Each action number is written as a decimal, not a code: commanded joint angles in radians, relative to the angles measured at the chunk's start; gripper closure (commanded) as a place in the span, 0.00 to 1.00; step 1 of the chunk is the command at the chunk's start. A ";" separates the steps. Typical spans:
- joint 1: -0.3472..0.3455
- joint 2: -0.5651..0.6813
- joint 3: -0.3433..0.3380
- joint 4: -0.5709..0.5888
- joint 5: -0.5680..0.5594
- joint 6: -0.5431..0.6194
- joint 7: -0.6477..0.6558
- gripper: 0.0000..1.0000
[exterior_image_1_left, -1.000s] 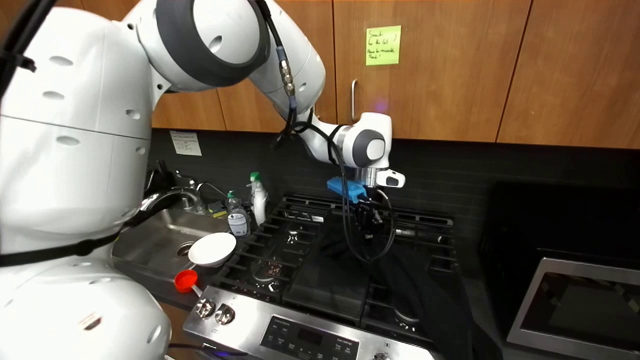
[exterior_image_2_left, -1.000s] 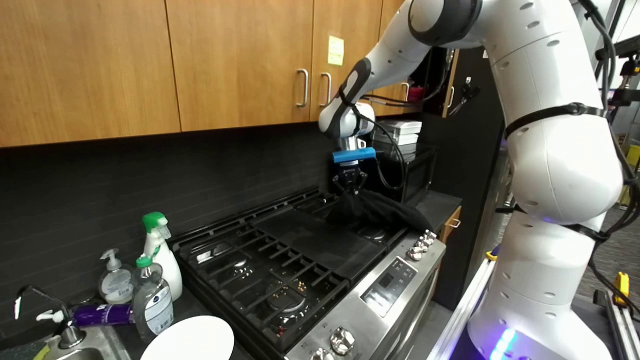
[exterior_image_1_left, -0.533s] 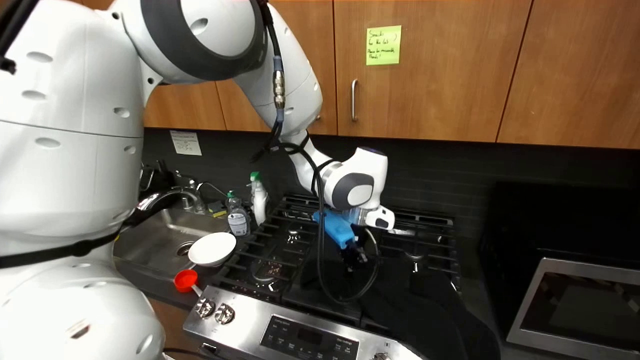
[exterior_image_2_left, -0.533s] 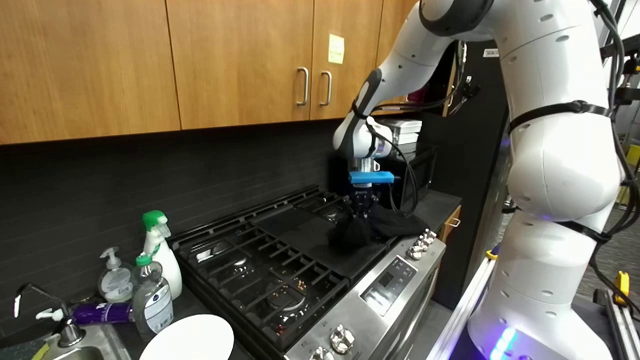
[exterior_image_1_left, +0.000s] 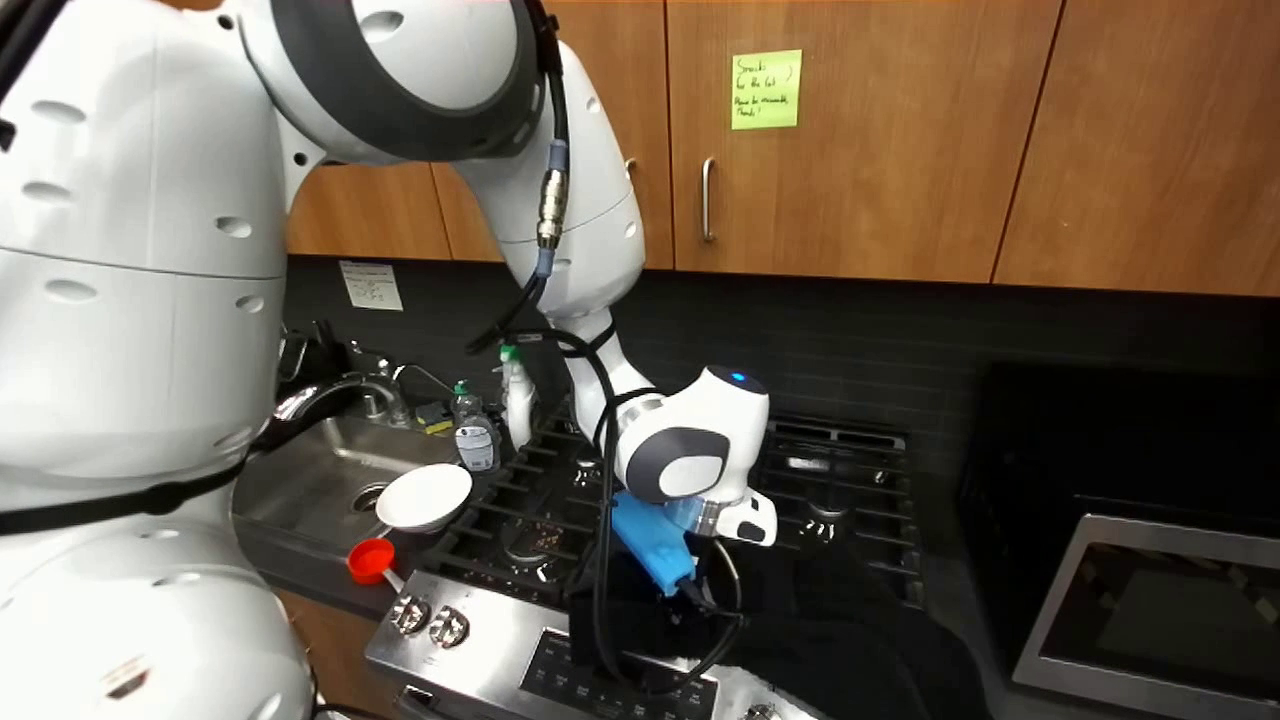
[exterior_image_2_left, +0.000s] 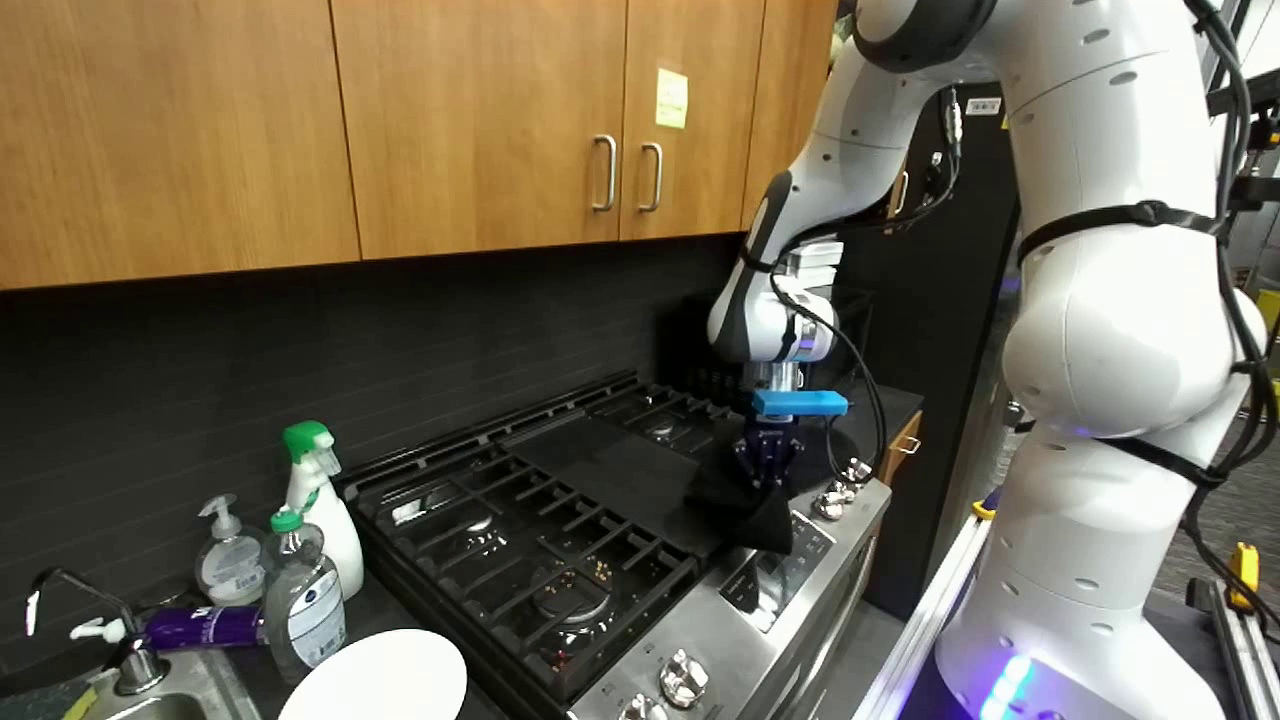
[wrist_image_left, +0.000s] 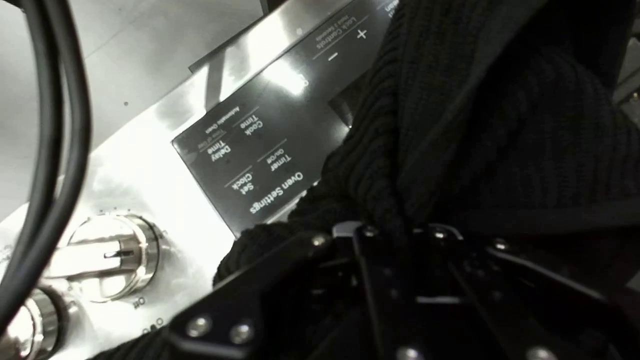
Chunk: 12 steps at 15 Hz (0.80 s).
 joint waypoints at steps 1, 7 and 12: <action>0.114 -0.010 -0.013 -0.026 -0.143 0.049 0.078 0.97; 0.306 -0.004 -0.025 0.040 -0.407 0.002 0.261 0.97; 0.289 0.039 0.022 0.105 -0.372 0.043 0.222 0.97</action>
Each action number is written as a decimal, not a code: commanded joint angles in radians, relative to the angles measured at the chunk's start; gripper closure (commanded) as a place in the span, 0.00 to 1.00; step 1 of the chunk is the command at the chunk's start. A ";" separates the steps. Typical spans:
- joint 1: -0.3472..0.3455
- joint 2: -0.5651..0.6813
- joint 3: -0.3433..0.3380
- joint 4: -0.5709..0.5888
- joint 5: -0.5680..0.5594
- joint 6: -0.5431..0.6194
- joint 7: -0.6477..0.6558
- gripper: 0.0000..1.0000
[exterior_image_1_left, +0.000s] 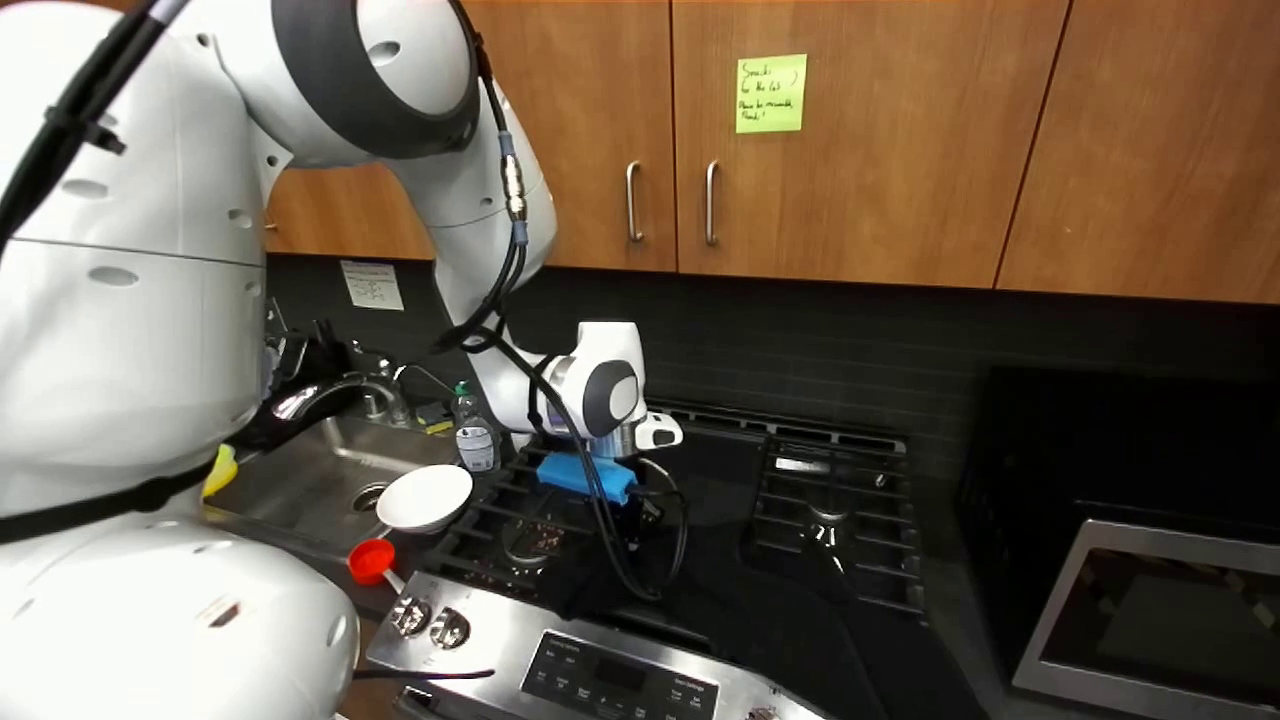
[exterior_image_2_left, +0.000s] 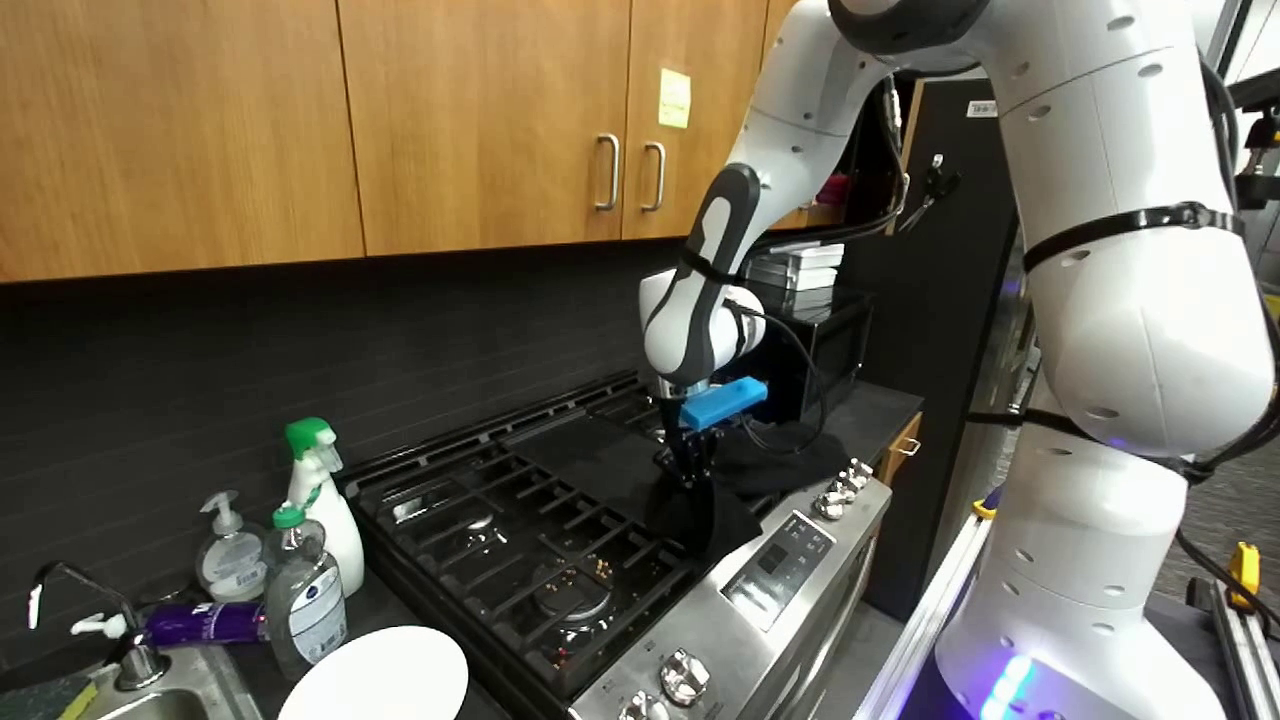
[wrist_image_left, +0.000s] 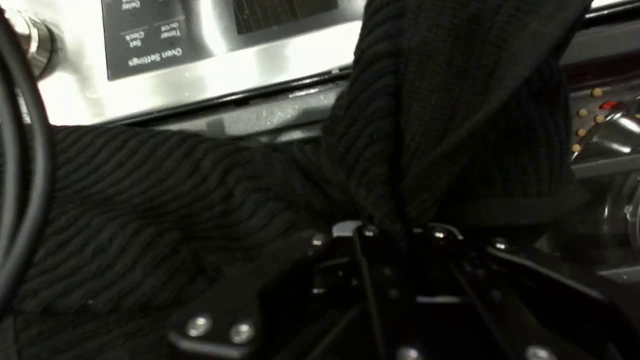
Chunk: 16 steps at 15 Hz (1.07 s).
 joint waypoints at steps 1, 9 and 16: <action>-0.041 0.041 0.040 0.050 0.040 0.033 -0.057 0.97; -0.009 0.062 0.090 0.148 0.003 0.060 -0.137 0.97; -0.030 0.085 0.170 0.239 0.035 0.073 -0.257 0.97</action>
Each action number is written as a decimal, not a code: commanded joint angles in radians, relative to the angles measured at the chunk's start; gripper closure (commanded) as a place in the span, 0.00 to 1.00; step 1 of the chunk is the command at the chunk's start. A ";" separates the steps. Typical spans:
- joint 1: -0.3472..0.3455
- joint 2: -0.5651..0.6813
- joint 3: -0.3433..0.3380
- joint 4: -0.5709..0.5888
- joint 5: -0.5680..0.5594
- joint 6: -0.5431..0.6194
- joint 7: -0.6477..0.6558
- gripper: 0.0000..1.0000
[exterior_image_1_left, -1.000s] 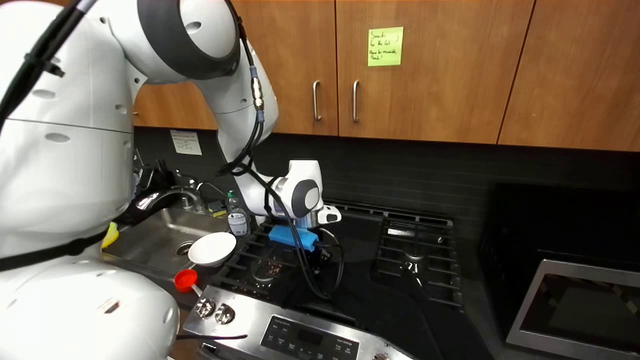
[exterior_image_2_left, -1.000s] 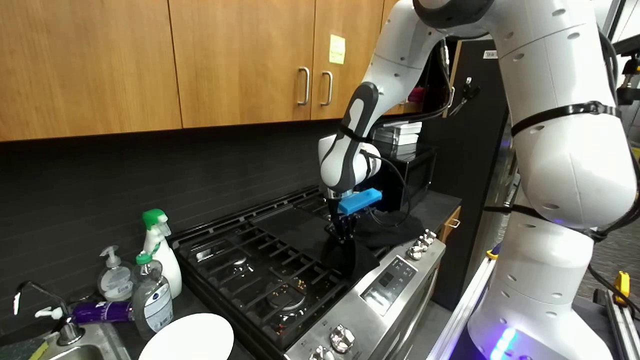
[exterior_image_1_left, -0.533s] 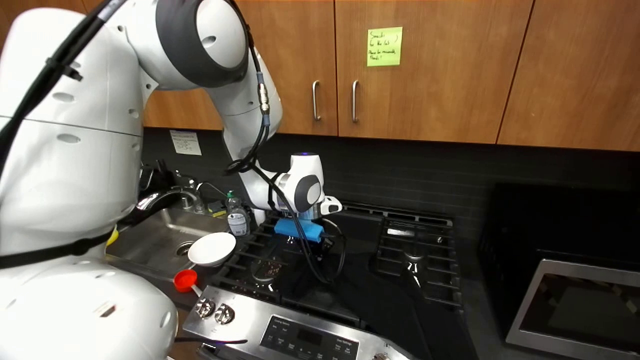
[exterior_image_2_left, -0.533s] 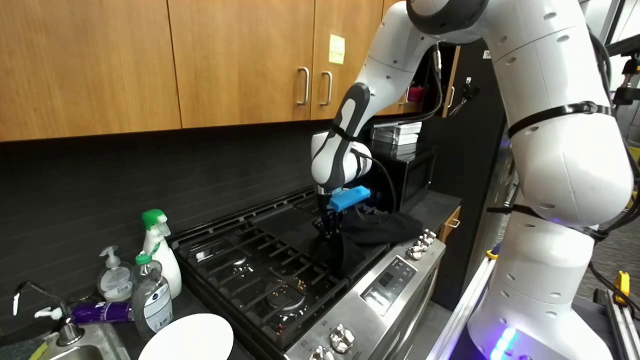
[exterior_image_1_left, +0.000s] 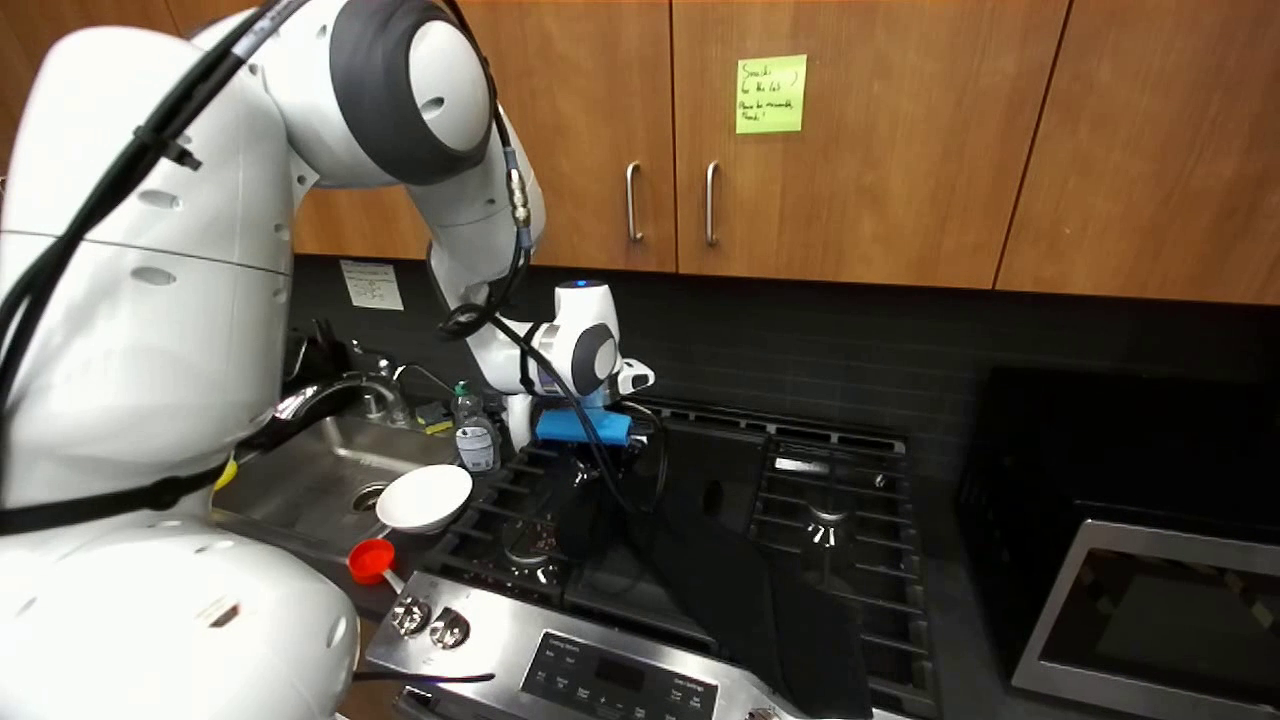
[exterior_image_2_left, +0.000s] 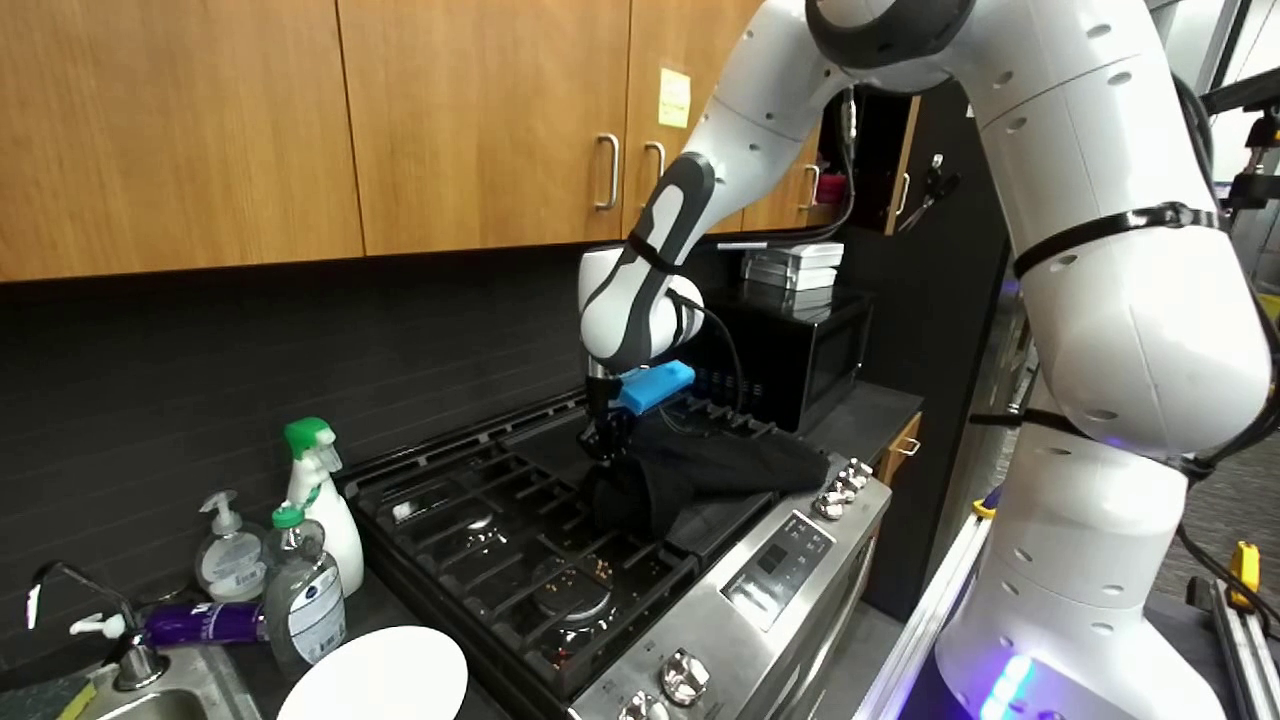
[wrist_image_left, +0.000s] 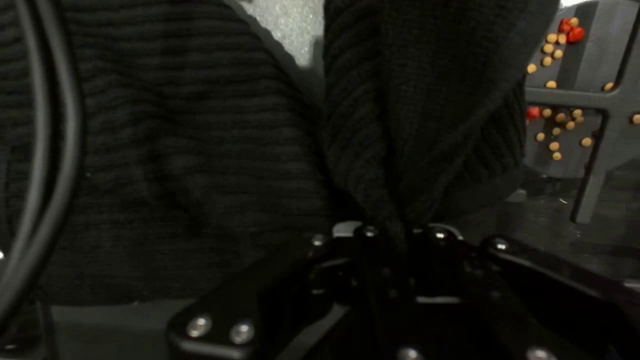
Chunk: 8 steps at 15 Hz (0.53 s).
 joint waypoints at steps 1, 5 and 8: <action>-0.024 0.016 0.032 0.050 0.014 0.032 -0.077 0.97; -0.049 0.079 0.009 0.098 0.025 0.069 -0.071 0.97; -0.124 0.134 0.016 0.081 0.079 0.109 -0.092 0.97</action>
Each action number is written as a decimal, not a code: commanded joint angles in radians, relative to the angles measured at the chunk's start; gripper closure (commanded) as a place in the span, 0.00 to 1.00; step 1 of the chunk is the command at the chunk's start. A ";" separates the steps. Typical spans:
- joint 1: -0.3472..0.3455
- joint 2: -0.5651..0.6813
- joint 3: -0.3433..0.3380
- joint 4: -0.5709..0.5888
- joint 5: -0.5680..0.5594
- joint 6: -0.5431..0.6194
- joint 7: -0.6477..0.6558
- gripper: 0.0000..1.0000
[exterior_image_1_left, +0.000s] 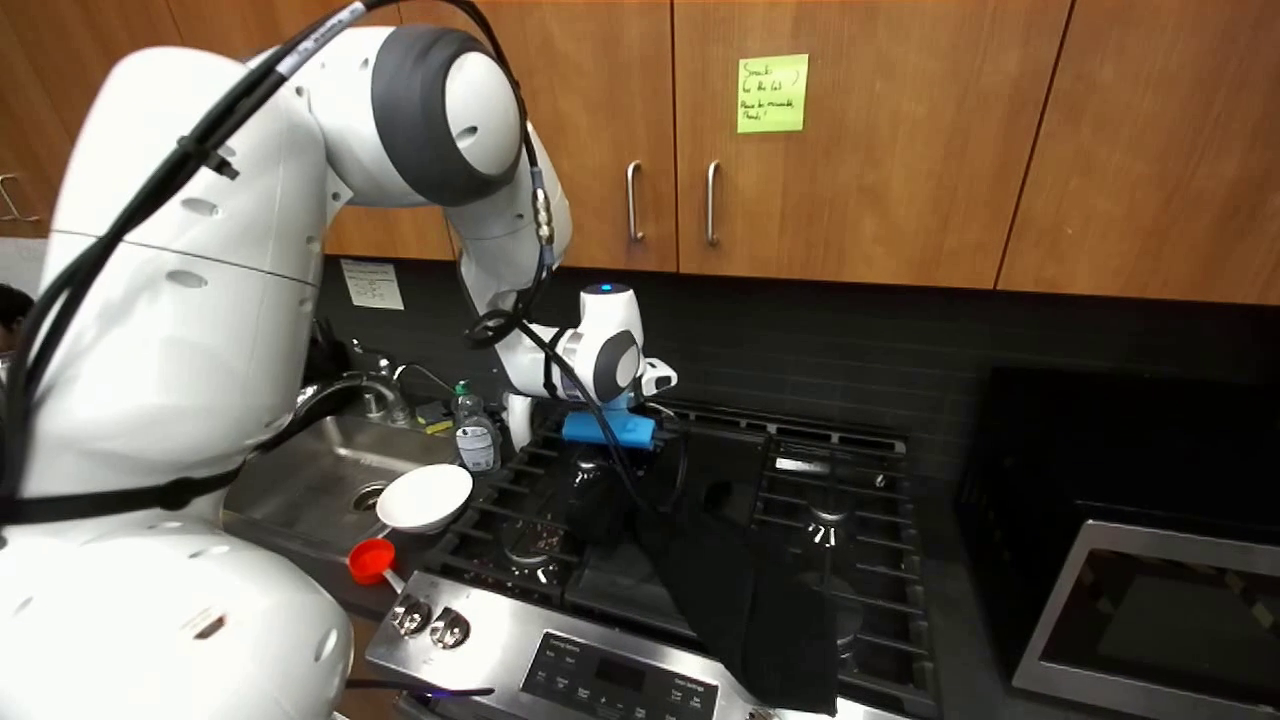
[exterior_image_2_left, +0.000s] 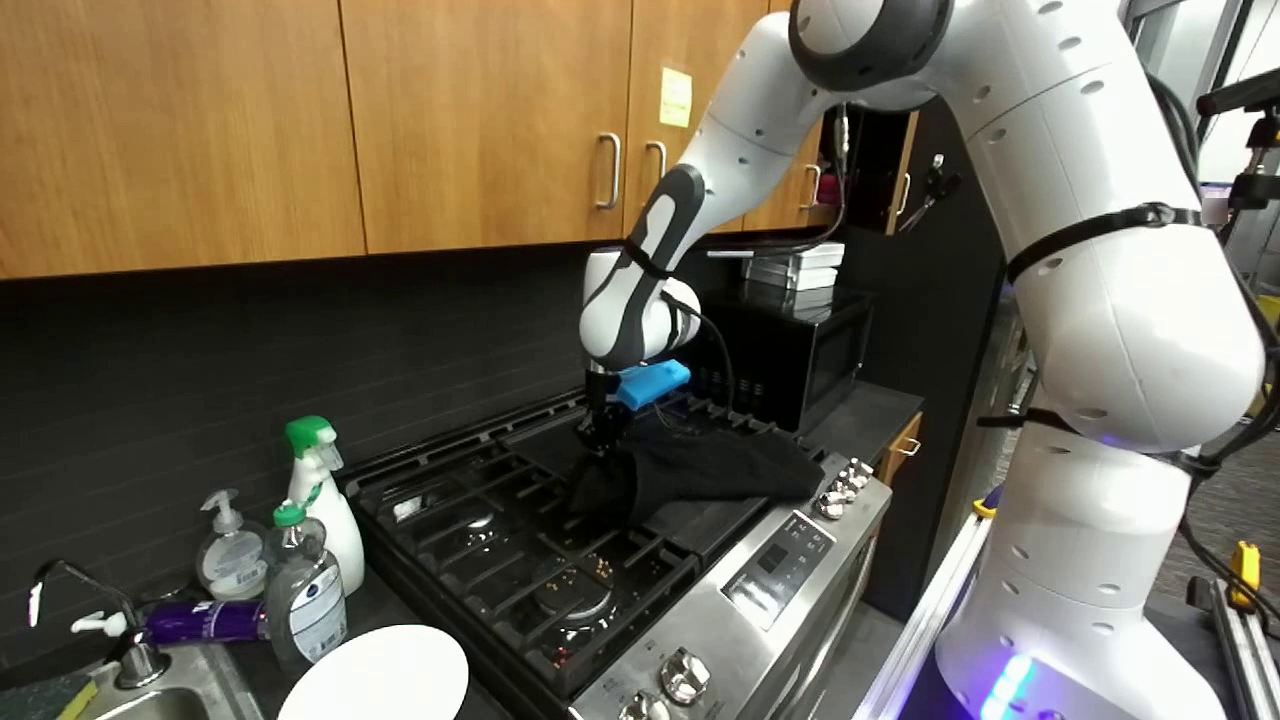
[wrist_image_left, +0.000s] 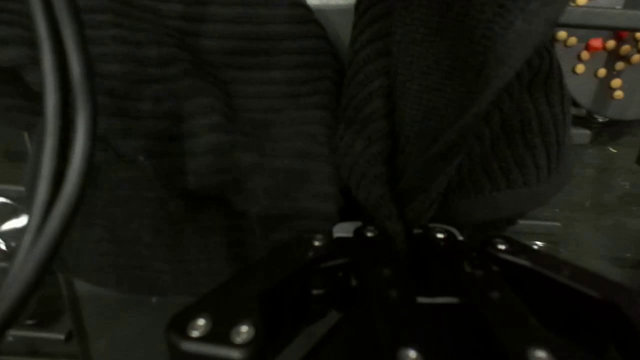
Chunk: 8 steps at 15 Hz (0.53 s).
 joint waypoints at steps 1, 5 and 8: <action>-0.103 0.083 0.024 0.000 0.072 0.075 -0.069 0.97; -0.207 0.121 0.074 -0.019 0.170 0.110 -0.108 0.97; -0.187 0.061 0.074 -0.010 0.188 0.079 -0.081 0.81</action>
